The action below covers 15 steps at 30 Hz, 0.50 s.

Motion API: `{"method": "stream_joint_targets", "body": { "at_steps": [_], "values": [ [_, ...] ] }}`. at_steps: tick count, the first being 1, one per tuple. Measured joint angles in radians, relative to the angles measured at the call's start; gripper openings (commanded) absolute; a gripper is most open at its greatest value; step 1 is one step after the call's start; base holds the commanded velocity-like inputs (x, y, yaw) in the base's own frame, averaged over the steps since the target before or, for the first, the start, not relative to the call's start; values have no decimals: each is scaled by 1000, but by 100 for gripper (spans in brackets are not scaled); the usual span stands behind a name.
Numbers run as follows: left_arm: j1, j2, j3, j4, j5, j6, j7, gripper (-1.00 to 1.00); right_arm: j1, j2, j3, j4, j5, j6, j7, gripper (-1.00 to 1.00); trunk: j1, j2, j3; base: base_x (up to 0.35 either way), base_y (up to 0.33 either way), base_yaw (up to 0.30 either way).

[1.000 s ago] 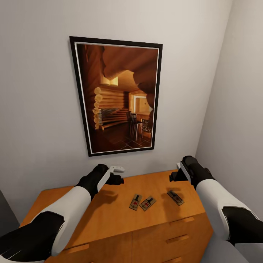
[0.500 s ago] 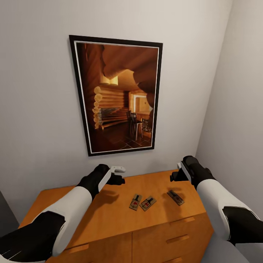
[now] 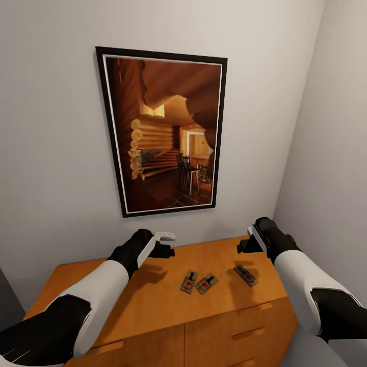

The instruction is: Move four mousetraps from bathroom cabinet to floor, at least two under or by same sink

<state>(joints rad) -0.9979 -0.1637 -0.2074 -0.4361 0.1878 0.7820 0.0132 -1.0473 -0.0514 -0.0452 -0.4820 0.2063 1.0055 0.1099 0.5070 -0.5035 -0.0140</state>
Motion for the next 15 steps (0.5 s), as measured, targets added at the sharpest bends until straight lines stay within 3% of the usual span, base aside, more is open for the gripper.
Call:
{"method": "stream_joint_targets", "body": {
  "at_steps": [10, 15],
  "values": [
    [0, 0, 0, 0, 0, 0, 0, 100, 0, 1, 1, 0, -3, -18, 0, 100, 0, 0, 0, 0, 0, 0],
    [0, -1, 0, 0, 0, 0, 0, 100, 0, 2, 1, 1, -4, -29, 0, 100, 19, -34, -15, 0, 0, 0]
  ]
}}
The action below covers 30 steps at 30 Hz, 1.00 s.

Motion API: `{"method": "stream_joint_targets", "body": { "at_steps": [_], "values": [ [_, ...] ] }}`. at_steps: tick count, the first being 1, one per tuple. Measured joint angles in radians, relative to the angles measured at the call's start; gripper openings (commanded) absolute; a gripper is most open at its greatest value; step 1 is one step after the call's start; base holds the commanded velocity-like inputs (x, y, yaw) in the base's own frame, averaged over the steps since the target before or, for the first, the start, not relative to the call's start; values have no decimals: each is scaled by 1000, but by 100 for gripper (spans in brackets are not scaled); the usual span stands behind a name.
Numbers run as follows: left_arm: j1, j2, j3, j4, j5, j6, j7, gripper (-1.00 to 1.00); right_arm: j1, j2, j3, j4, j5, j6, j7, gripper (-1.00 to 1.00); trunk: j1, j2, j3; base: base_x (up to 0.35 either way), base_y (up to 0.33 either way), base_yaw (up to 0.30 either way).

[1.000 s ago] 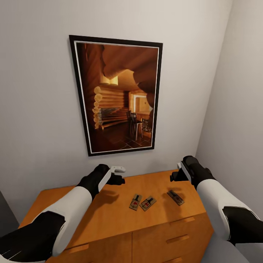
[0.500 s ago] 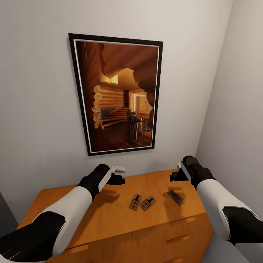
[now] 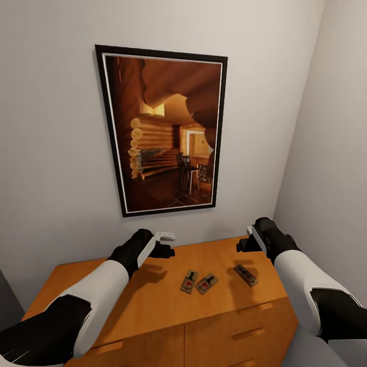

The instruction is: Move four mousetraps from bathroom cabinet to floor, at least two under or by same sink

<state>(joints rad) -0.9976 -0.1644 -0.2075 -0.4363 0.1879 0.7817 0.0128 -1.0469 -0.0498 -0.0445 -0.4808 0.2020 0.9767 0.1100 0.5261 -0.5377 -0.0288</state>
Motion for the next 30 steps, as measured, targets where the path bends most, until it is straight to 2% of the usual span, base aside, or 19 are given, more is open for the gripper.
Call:
{"method": "stream_joint_targets", "body": {
  "at_steps": [17, 30],
  "values": [
    [0, 1, 0, 0, 0, 0, 0, 100, 0, 0, 1, 1, -1, -25, 0, 100, 65, -119, -54, 0, 0, 0],
    [0, 1, 0, -2, 0, 0, 0, 100, 0, -5, 1, 4, -1, -39, 1, 100, 65, -120, -54, 0, 0, 0]
  ]
}}
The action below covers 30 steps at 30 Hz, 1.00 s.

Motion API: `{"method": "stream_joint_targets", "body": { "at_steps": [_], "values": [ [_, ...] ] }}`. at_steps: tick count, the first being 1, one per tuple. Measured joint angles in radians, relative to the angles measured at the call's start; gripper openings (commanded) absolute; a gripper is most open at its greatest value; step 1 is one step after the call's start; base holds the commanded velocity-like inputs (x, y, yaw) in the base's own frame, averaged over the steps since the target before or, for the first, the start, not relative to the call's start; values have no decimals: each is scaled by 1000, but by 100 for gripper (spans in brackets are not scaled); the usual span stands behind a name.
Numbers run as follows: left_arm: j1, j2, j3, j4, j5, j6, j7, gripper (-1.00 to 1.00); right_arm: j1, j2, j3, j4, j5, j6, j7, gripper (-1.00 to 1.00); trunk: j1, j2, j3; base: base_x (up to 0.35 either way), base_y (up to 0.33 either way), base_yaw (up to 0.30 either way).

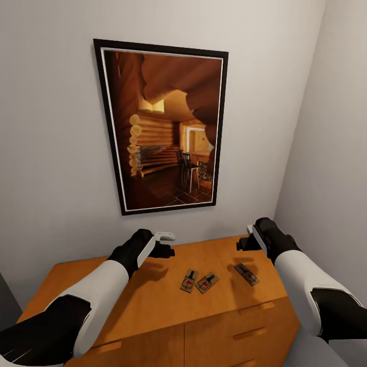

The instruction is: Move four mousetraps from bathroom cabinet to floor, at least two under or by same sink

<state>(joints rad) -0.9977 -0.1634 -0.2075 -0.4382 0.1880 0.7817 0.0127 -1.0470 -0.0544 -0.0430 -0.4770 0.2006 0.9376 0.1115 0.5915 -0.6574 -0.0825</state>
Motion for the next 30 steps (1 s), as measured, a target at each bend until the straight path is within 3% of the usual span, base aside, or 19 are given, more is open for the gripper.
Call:
{"method": "stream_joint_targets", "body": {
  "at_steps": [8, 30],
  "values": [
    [0, -1, 0, -2, 0, 0, 0, 100, 0, -1, 0, 32, 0, -12, 0, 100, 0, 0, 0, 0, 0, 0],
    [0, -2, 0, -4, 1, 0, 0, 100, 0, 1, 0, 217, 1, -164, -1, 100, 0, 0, 0, 0, 0, 0]
  ]
}}
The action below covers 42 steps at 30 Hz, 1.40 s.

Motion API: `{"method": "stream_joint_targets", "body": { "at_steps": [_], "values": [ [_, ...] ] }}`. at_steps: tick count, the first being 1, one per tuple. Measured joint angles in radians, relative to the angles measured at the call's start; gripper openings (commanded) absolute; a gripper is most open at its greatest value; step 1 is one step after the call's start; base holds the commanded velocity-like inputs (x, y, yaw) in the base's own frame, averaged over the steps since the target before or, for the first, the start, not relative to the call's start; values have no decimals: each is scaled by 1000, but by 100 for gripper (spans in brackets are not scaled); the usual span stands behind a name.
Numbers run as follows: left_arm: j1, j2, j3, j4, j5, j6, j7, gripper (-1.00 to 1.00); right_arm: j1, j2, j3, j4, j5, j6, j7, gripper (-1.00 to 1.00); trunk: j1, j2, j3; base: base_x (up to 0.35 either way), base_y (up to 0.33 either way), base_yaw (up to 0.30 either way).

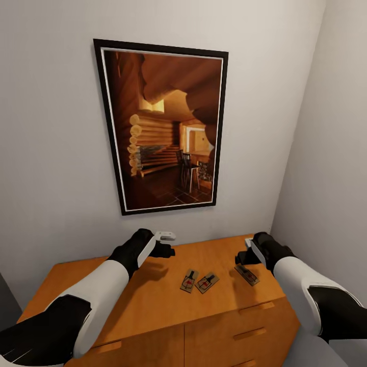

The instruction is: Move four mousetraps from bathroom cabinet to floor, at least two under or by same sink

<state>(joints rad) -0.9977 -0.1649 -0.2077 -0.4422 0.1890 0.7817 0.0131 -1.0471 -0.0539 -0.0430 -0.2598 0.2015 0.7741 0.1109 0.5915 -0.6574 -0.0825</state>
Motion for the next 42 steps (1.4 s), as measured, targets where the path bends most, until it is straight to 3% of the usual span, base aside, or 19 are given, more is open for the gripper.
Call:
{"method": "stream_joint_targets", "body": {
  "at_steps": [24, 38, 42],
  "values": [
    [0, 0, 0, -1, 0, 0, 1, 100, 0, 0, 0, 12, 0, -10, -2, 100, 0, 0, 0, 0, 0, 0],
    [0, 0, 0, -1, 0, 0, 0, 100, 0, -1, -1, 13, -1, -25, -1, 100, 54, -98, -44, 0, 0, 0],
    [0, 0, 0, -1, 1, 0, 0, 100, 0, -2, -1, 13, -1, -27, -1, 100, 54, -98, -44, 0, 0, 0]
  ]
}}
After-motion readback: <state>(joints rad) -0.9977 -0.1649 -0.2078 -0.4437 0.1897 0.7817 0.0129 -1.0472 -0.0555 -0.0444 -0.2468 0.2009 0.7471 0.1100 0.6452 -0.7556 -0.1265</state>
